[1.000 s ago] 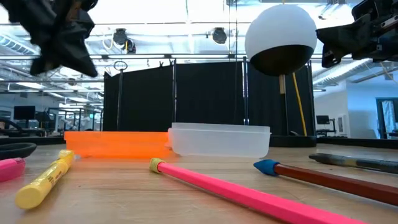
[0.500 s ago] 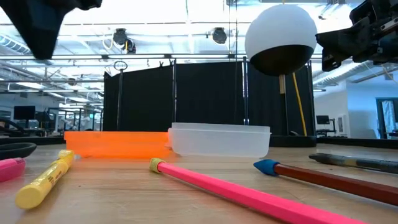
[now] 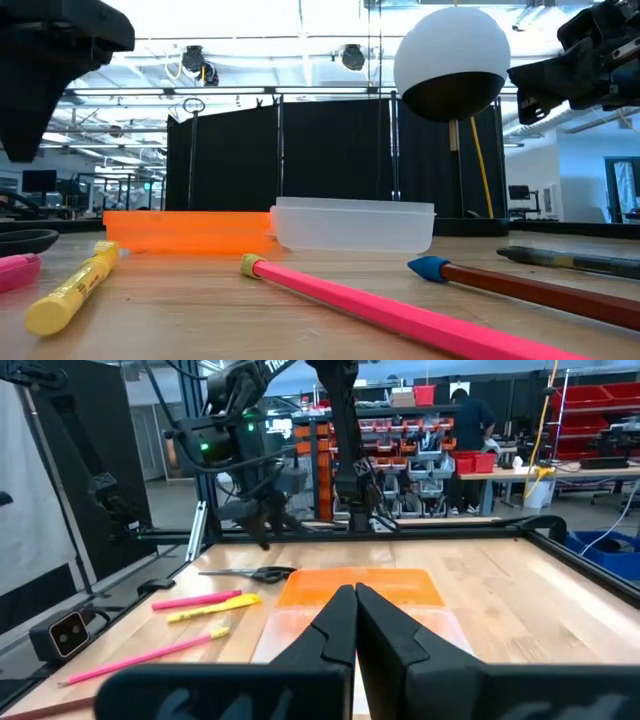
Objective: Pick & place school supplies into a supply box
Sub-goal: Put the black scissor into the orange supply box
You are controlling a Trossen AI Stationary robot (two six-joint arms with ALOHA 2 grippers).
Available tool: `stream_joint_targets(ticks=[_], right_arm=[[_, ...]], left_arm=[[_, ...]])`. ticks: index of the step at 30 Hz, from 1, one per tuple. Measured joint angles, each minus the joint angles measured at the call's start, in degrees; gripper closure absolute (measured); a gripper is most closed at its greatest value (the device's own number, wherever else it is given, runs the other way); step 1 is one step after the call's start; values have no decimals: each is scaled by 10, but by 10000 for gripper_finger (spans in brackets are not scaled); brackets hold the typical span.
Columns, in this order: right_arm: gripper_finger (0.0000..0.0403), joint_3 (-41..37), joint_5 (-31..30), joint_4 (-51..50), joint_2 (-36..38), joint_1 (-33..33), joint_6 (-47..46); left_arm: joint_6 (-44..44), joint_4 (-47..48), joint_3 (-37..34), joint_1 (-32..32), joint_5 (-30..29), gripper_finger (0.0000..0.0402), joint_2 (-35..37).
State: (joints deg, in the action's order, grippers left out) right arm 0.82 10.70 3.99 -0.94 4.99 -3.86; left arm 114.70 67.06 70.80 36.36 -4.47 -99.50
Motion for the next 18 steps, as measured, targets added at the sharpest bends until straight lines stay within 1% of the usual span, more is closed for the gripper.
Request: stream_joint_targets(ticks=[3, 6, 18], right_arm=[[403, 0, 0, 0, 0, 0, 0], [403, 0, 0, 0, 0, 0, 0], [403, 0, -1, 16, 0, 0, 2]], left_arm=[[3, -29, -13, 0, 0, 116, 0], [1, -55, -30, -4, -1, 119, 0], [-2, -121, -76, -5, -6, 163, 0]])
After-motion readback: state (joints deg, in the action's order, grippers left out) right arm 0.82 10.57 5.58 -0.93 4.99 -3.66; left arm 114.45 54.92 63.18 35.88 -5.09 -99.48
